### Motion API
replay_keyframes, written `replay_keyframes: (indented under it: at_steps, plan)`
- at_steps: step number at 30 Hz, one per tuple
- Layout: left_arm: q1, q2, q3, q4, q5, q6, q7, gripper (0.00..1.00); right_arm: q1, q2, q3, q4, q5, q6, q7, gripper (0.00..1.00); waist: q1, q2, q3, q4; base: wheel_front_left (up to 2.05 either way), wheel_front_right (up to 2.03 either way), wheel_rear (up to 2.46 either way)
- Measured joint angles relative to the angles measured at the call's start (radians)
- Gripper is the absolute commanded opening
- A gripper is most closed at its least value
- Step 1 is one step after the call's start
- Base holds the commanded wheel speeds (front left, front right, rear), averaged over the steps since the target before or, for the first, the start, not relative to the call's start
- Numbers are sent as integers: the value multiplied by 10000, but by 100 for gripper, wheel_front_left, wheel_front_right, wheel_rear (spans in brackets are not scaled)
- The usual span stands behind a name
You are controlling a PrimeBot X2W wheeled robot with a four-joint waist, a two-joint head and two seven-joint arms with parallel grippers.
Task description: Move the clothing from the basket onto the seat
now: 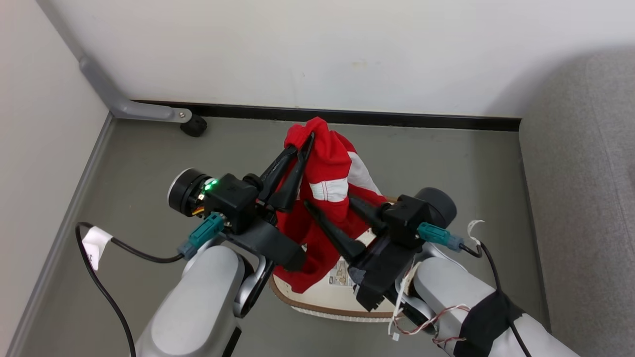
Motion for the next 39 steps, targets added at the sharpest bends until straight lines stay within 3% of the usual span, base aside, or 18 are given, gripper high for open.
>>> replay_keyframes:
  at_steps: [10,13,25,39]
  plan:
    - [44,113,197,242,-35,-2,0,0,-327,8,610,192,936,0,-2,0,0,0,18,58,0,0,0]
    - [64,174,240,314,-35,-2,0,100,-349,8,711,178,1085,-10,-2,0,0,0,35,-52,0,0,0]
    - [121,188,290,779,-56,-10,0,100,-604,8,435,497,1402,-270,-10,0,0,0,107,-433,0,0,0]
    - [732,341,263,924,-182,-10,0,100,-722,-81,-654,688,1419,-543,-10,0,0,0,32,-1193,0,0,0]
